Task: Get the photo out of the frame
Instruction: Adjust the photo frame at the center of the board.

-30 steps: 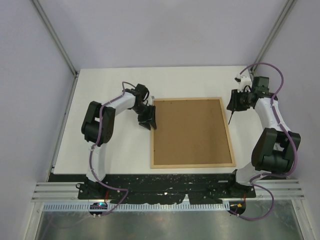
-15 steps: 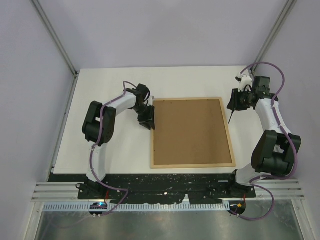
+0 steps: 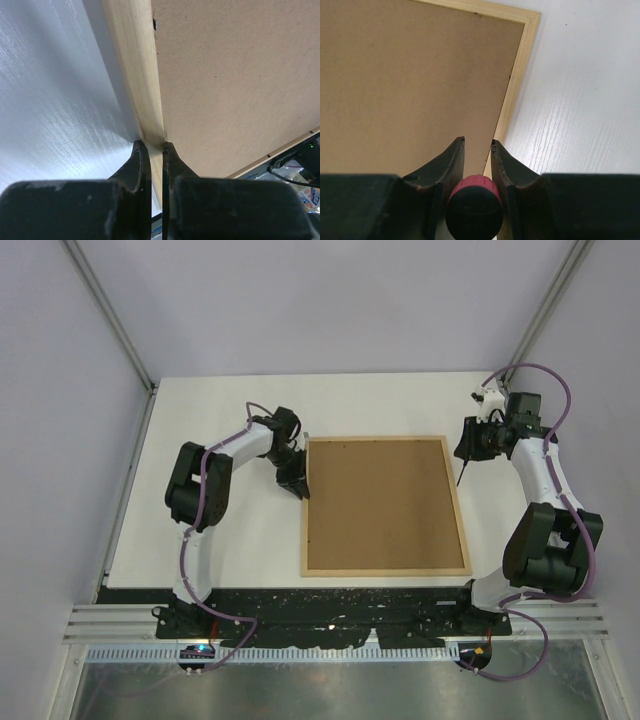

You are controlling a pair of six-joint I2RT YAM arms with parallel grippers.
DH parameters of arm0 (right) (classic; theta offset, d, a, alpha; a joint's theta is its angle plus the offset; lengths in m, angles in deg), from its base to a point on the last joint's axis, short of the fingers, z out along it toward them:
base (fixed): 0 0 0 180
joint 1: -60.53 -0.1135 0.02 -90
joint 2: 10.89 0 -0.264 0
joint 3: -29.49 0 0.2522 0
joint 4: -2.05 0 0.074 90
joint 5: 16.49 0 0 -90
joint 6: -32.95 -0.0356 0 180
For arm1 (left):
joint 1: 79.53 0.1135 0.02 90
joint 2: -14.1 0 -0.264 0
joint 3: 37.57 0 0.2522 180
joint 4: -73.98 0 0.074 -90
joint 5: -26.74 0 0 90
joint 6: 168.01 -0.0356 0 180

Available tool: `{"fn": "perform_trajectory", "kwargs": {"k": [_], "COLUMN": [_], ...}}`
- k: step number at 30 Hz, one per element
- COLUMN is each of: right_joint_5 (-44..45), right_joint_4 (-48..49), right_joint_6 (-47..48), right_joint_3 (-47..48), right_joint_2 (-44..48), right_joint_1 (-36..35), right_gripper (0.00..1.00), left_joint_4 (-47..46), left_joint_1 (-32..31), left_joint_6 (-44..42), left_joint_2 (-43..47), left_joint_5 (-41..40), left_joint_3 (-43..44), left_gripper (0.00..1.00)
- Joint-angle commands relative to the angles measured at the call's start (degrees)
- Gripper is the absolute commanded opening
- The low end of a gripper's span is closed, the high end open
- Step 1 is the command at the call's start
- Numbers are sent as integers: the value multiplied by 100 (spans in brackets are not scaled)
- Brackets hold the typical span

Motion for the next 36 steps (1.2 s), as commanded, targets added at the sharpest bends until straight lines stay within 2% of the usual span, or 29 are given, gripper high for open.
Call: {"fn": "perform_trajectory", "kwargs": {"k": [1, 6, 11, 12, 13, 16, 19, 20, 25, 29, 36], "right_joint_5": [-67, -32, 29, 64, 73, 108, 135, 144, 144, 109, 126], "right_joint_4": [187, 170, 82, 73, 73, 73, 73, 73, 82, 73, 29], "right_joint_6": [12, 38, 30, 30, 38, 65, 82, 82, 65, 3, -41], "right_joint_3": [71, 184, 369, 378, 378, 317, 220, 168, 36, -35, -122], "right_joint_2": [217, 85, -47, -38, -38, 67, 190, 208, 410, 577, 709], "right_joint_1": [17, 8, 8, 8, 8, 8, 8, 17, 17, 8, -27], "right_gripper": [8, 8, 8, 8, 8, 8, 8, 8, 8, 8, 8], "left_joint_4": [-367, -516, -517, -543, -534, -552, -569, -595, -517, -473, -438], "left_joint_1": [38, 223, 381, 390, 399, 399, 399, 408, 373, 302, 144], "left_joint_6": [-193, -132, -70, -52, -61, -140, -272, -333, -693, -940, -1037], "left_joint_2": [84, 40, -206, -215, -206, 13, 372, 513, 1138, 1270, 1086], "left_joint_5": [38, 30, -41, -6, 3, 117, 301, 363, 522, 513, 566], "left_joint_3": [-31, 206, 839, 892, 918, 814, 446, 305, -626, -1391, -1622], "left_gripper": [0, 0, 0, 3, 11, 40, 55, 57, 59, 59, 58]}}
